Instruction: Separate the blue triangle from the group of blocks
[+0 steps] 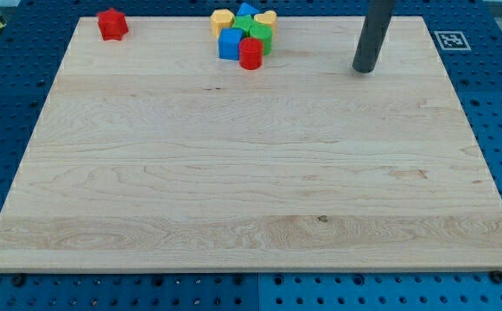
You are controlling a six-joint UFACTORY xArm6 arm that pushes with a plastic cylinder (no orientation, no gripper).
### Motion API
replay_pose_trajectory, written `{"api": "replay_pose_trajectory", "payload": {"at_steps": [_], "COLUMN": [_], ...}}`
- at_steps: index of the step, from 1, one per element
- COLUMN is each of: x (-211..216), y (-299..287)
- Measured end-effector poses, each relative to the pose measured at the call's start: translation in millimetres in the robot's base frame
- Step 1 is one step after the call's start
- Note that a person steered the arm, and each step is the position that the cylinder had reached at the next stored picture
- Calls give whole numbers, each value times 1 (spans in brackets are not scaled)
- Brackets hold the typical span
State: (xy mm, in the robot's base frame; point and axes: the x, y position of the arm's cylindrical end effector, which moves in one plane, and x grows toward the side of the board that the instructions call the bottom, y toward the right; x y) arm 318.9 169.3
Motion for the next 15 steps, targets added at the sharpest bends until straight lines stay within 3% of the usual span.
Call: {"api": "replay_pose_trajectory", "payload": {"at_steps": [2, 4, 6, 7, 9, 15], "x": [7, 49, 5, -33, -127, -127], "y": [-21, -136, -273, -311, -313, -261]}}
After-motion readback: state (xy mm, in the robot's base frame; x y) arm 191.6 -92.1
